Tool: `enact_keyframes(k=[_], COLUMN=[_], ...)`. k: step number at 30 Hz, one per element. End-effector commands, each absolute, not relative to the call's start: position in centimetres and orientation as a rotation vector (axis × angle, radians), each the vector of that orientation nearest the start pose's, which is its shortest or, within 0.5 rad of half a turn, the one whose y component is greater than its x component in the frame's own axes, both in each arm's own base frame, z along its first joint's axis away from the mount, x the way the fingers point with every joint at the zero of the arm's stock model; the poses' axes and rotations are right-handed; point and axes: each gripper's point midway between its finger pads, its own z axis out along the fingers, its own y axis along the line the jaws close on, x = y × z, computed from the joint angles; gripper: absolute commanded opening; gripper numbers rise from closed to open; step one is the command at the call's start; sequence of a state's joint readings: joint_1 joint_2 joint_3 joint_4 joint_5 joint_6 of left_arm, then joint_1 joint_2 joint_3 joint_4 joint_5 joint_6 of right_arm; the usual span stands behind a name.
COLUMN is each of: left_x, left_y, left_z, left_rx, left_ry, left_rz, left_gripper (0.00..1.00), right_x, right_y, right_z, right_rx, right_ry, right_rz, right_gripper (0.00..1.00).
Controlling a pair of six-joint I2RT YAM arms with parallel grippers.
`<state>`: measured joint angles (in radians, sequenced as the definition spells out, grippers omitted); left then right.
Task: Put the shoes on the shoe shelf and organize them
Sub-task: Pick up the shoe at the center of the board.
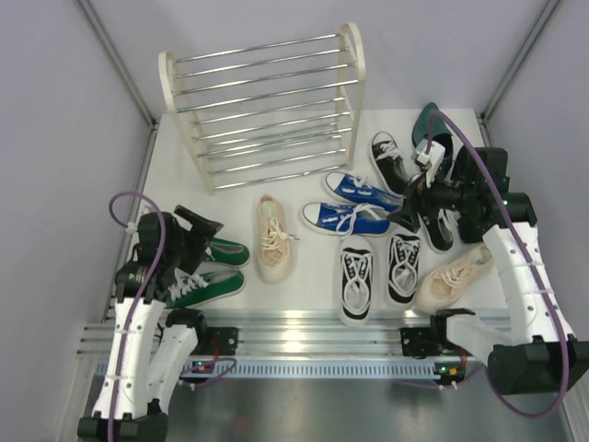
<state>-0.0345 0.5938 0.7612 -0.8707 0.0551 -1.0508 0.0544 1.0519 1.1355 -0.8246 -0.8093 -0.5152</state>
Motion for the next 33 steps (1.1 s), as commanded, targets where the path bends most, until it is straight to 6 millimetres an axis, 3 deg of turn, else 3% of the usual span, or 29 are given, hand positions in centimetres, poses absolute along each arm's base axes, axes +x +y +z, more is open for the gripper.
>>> enact_keyframes(k=[1, 9, 16, 21, 33], left_x=[22.8, 24.2, 25.6, 26.4, 27.8], left_y=[-5.6, -5.1, -5.9, -5.7, -6.9], left_z=[21.4, 17.5, 15.3, 13.6, 8.9], left_rx=[-1.073, -1.207, -1.225, -1.218, -1.181], left_ry=[2.028, 2.105, 2.087, 2.056, 2.097], left_rz=[-0.659, -0.564, -0.552, -0.435, -0.329], left_gripper=[0.93, 0.79, 0.69, 0.63, 0.60], right_x=[24.2, 24.3, 24.5, 24.7, 24.7], right_y=[13.9, 13.9, 14.0, 14.0, 13.7], right_z=[26.1, 25.1, 24.5, 24.5, 24.4], right_rx=[-1.040, -1.013, -1.010, -1.008, -1.003], right_ry=[1.791, 1.809, 1.812, 1.809, 1.822], right_rz=[0.718, 0.720, 0.729, 0.733, 0.708], right_gripper=[0.99, 0.99, 0.99, 0.99, 0.99])
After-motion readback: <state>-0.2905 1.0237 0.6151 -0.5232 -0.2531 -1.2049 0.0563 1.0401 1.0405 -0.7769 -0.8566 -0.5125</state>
